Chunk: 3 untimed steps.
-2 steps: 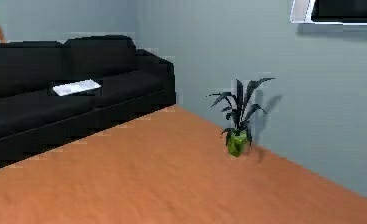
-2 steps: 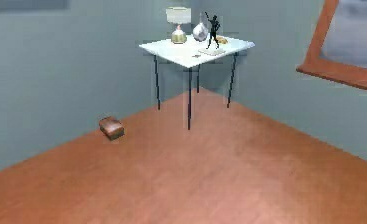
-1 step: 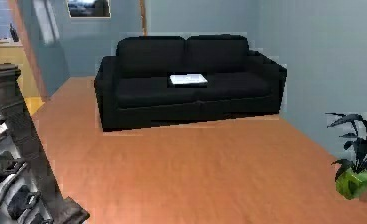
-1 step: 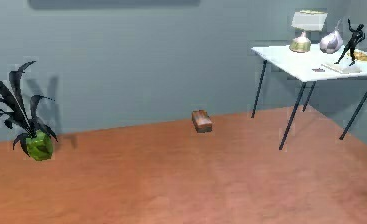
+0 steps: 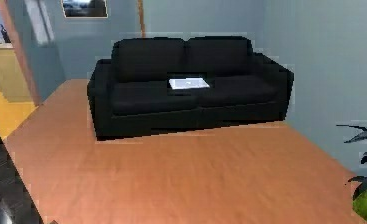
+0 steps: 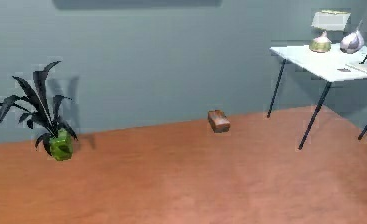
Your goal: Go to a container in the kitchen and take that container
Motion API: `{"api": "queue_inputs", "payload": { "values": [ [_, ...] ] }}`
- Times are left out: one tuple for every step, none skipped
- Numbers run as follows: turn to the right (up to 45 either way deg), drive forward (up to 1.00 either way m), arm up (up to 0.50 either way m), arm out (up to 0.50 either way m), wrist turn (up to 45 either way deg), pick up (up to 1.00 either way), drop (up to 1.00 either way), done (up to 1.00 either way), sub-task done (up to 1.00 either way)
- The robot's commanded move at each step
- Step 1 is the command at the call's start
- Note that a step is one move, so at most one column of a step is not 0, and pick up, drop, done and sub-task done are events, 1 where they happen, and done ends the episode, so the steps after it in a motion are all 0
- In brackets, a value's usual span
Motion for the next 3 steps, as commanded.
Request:
{"api": "queue_inputs", "payload": {
  "values": [
    [-15.0, 0.00, 0.00, 0.00, 0.0, 0.00, 0.00, 0.00, 0.00],
    [0.0, 1.00, 0.00, 0.00, 0.0, 0.00, 0.00, 0.00, 0.00],
    [-6.0, 0.00, 0.00, 0.00, 0.0, 0.00, 0.00, 0.00, 0.00]
  ]
}}
